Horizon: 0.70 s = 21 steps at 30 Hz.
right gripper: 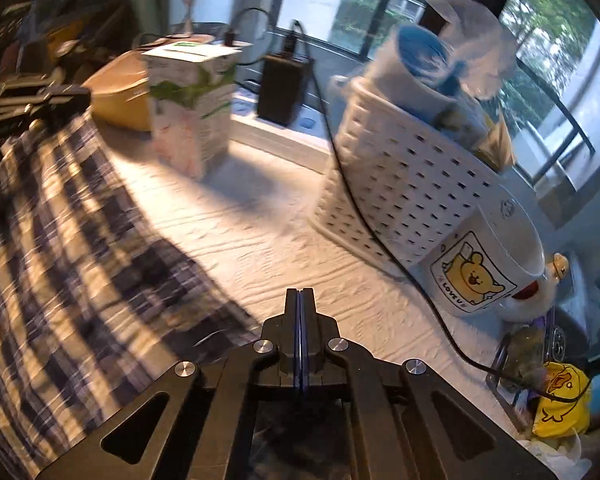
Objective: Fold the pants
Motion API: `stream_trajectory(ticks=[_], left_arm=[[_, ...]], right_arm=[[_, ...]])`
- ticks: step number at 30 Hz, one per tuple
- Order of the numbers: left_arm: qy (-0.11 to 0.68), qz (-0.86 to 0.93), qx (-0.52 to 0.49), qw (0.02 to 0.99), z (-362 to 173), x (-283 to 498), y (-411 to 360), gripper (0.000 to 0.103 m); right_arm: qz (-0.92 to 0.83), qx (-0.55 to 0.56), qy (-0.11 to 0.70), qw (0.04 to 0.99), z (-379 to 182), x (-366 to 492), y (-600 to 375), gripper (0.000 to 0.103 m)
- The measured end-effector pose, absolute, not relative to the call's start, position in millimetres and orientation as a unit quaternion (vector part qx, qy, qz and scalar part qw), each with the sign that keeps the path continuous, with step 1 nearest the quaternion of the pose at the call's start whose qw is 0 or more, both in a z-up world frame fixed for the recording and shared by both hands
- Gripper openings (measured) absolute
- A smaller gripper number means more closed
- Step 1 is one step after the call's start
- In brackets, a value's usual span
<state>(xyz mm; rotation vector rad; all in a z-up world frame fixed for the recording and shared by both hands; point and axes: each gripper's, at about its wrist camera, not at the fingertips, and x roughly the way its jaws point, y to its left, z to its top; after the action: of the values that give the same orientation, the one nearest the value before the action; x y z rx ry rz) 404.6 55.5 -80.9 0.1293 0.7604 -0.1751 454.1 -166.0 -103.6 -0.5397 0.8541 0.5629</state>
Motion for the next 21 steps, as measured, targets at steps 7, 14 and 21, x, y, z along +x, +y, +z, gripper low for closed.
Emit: stream_trajectory(ticks=[7, 14, 21], left_arm=[[0.362, -0.062, 0.054, 0.928, -64.1, 382.4, 62.1, 0.068], [0.343, -0.137, 0.031, 0.929, -40.1, 303.3, 8.0, 0.068], [0.421, -0.224, 0.026, 0.879, -95.1, 253.3, -84.8, 0.068]], right_arm=[[0.256, -0.219, 0.403, 0.851, -89.1, 438.5, -189.9, 0.0], [0.248, -0.183, 0.382, 0.871, -66.4, 362.3, -208.8, 0.003], [0.24, -0.145, 0.405, 0.87, -102.6, 330.2, -216.4, 0.084]])
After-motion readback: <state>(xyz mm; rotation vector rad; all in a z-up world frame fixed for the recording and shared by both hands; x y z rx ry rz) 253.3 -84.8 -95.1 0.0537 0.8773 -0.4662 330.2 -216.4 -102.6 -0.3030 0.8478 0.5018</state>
